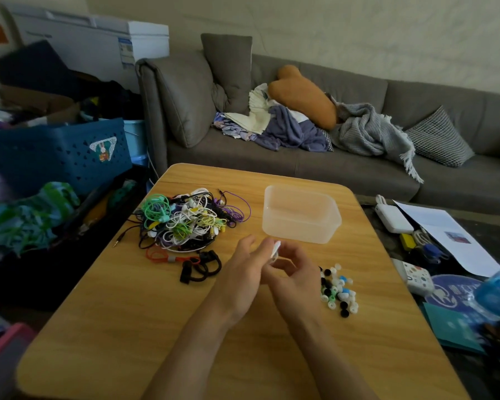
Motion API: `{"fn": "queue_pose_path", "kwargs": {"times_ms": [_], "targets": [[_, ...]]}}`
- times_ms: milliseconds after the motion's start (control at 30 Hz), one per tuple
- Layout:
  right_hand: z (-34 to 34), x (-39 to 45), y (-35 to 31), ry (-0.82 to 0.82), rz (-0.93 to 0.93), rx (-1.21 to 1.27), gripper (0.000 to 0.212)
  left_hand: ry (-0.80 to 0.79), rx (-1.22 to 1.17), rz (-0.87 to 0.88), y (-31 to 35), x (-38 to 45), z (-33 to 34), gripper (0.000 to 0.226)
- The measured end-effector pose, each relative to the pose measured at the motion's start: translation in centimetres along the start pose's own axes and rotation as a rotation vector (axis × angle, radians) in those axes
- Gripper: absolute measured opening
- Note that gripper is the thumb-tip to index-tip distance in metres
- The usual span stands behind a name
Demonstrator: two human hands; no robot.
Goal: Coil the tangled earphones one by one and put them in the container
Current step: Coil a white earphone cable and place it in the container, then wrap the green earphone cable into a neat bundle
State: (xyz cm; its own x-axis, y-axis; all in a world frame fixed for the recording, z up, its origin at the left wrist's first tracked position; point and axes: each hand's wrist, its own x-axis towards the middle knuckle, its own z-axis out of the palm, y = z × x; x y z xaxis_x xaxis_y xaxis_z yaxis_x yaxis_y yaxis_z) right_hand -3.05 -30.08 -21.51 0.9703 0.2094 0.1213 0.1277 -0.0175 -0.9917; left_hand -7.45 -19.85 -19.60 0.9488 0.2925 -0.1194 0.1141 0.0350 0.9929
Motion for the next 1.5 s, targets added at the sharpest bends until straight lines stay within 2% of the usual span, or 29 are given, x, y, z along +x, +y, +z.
{"fn": "queue_pose_path", "kwargs": {"times_ms": [67,133,233,300,367,433,567,667,733,800,933,1000,1067,1167,1267,1333,1400,1500], "targets": [[-0.2,0.9,-0.7,-0.007,0.042,0.116,0.032,0.019,-0.008,0.025,0.8,-0.2,-0.1,0.088],[-0.2,2.7,-2.0,0.002,0.045,0.162,0.034,0.086,0.116,0.087,1.6,0.0,-1.1,0.068],[-0.8,6.9,-4.8,0.041,0.014,0.122,0.033,0.350,0.372,0.320,2.4,0.4,-3.6,0.028],[-1.2,10.1,-6.7,0.047,0.015,-0.032,0.034,0.533,0.446,0.470,2.8,0.5,-5.5,0.013],[-1.3,12.9,-7.7,0.045,0.070,-0.233,0.039,0.659,0.494,0.544,2.9,0.7,-7.2,0.012],[-1.1,15.1,-7.7,0.051,0.137,-0.420,0.035,0.748,0.551,0.538,2.8,0.9,-8.6,0.013],[0.3,17.8,-6.0,0.039,0.233,-0.602,0.017,0.838,0.579,0.265,1.7,1.9,-11.4,0.044],[1.4,18.7,-4.9,0.016,0.254,-0.709,0.019,0.743,0.651,0.133,0.7,2.5,-12.8,0.064],[2.2,18.7,-4.7,-0.026,0.244,-0.836,0.021,0.722,0.654,0.122,0.3,2.6,-13.2,0.061],[2.7,18.7,-4.8,-0.084,0.206,-0.976,0.025,0.766,0.627,0.157,0.3,2.4,-13.6,0.053],[3.1,18.5,-5.0,-0.220,0.100,-1.331,0.046,0.850,0.613,0.302,0.6,2.0,-14.6,0.038],[3.1,18.2,-5.0,-0.230,0.075,-1.395,0.053,0.866,0.601,0.362,0.7,1.8,-14.8,0.034],[3.2,17.5,-5.4,-0.142,-0.032,-1.296,0.049,0.881,0.535,0.401,1.0,1.6,-14.8,0.030],[3.8,15.3,-6.2,-0.001,-0.353,-0.966,0.031,0.857,0.239,0.433,2.2,1.0,-14.8,0.022],[5.3,10.9,-7.7,-0.109,-0.520,-0.728,0.020,0.810,-0.045,0.435,3.5,0.5,-14.9,0.020],[6.4,7.9,-8.2,-0.181,-0.517,-0.619,0.018,0.693,-0.301,0.406,4.2,0.0,-14.8,0.020],[7.1,5.2,-8.2,-0.233,-0.465,-0.539,0.021,0.494,-0.555,0.388,4.8,-0.4,-14.4,0.022],[7.7,1.8,-7.8,-0.359,-0.314,-0.338,0.031,0.248,-0.717,0.310,5.2,-0.8,-13.4,0.030]]}}
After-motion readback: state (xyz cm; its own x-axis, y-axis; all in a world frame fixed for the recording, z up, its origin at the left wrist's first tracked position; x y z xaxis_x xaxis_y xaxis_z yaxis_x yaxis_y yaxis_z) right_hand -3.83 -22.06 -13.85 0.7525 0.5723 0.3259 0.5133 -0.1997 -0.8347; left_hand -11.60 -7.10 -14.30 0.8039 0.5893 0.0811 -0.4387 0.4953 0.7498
